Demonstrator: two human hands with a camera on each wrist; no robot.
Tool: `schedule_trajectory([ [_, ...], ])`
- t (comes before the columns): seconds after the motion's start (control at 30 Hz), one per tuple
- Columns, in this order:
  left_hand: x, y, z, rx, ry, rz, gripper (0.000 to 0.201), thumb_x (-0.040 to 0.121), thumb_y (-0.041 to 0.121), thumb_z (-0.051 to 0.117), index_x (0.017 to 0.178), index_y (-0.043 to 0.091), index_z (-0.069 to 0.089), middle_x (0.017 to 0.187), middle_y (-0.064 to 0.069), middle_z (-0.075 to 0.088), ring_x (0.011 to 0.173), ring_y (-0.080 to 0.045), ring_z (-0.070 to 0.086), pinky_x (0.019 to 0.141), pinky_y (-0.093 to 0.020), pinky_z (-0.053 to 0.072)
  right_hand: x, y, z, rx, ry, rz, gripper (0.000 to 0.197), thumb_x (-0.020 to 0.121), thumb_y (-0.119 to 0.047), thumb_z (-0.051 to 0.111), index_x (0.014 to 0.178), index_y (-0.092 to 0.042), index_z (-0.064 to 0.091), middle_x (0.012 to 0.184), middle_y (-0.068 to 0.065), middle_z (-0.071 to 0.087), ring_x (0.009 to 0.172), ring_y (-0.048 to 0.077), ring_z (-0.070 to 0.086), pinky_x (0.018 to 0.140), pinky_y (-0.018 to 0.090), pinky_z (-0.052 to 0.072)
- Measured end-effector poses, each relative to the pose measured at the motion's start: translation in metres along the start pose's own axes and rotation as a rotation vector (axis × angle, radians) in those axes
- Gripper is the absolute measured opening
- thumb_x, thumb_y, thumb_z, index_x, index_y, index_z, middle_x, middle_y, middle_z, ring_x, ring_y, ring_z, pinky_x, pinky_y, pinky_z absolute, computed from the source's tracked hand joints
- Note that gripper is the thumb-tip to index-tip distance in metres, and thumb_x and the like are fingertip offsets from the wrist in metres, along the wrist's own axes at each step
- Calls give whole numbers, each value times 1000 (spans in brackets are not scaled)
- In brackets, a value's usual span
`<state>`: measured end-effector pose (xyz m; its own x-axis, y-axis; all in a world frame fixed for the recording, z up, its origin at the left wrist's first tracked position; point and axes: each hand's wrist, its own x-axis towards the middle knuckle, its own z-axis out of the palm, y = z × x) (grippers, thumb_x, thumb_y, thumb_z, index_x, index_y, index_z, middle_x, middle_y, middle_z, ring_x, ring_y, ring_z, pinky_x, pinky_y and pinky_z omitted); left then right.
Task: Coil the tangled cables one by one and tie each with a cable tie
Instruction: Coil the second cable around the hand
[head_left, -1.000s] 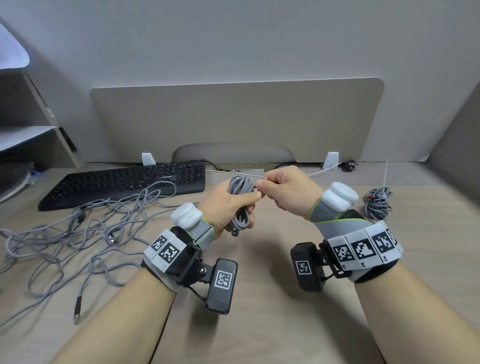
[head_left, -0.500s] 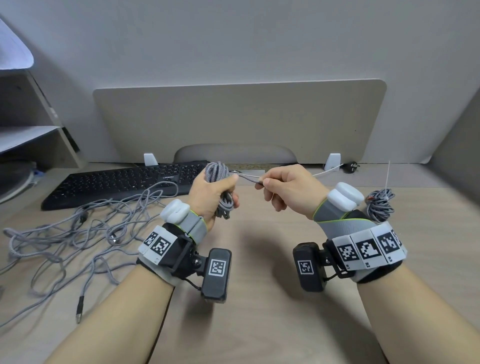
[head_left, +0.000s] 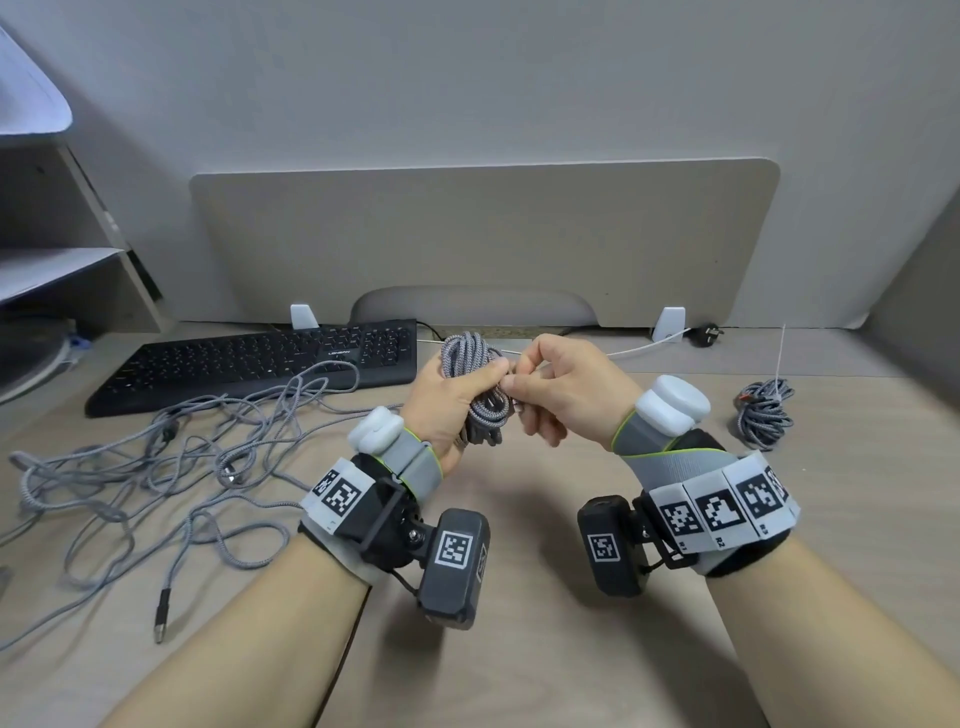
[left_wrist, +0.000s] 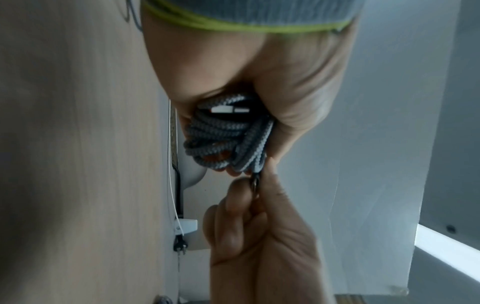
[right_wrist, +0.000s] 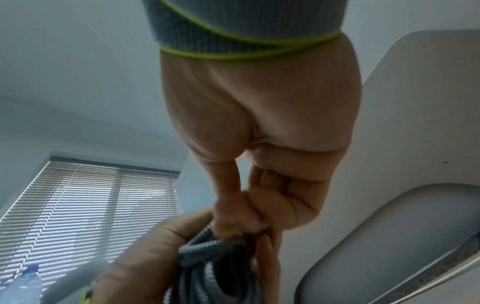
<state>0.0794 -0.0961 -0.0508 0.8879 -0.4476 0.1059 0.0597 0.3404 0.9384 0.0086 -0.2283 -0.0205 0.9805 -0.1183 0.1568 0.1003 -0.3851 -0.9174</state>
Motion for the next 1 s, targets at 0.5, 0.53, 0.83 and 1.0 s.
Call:
schedule_trajectory([
  [0.5,-5,7,1,491,-89,72,42,81,-2,69,110,8,40,78,-16,62,56,-28,61,53,-48,50,-1,-6,-3,-13,83,4,25,95,-32,59,96,-10,48,60,6,58,42,19,42,41,21,34],
  [0.53,-7,7,3,527,-138,48,47,80,-2,68,115,8,38,81,-18,61,58,-29,60,55,-48,49,-1,-6,-2,-19,73,-4,30,93,-37,60,99,-10,49,61,6,58,43,19,44,41,22,35],
  [0.83,-10,10,6,726,-261,-53,97,80,-11,60,151,34,11,89,-4,58,52,-23,51,46,-30,43,0,-1,-4,-134,-22,39,50,86,-60,58,97,-12,60,65,7,62,49,21,54,51,31,41],
  [1.0,-10,11,4,769,-262,-42,99,78,-6,61,151,39,11,102,-11,57,51,-23,53,47,-30,44,-1,-4,-4,-99,-58,48,30,92,-43,60,102,-16,62,72,10,64,51,24,57,49,29,43],
])
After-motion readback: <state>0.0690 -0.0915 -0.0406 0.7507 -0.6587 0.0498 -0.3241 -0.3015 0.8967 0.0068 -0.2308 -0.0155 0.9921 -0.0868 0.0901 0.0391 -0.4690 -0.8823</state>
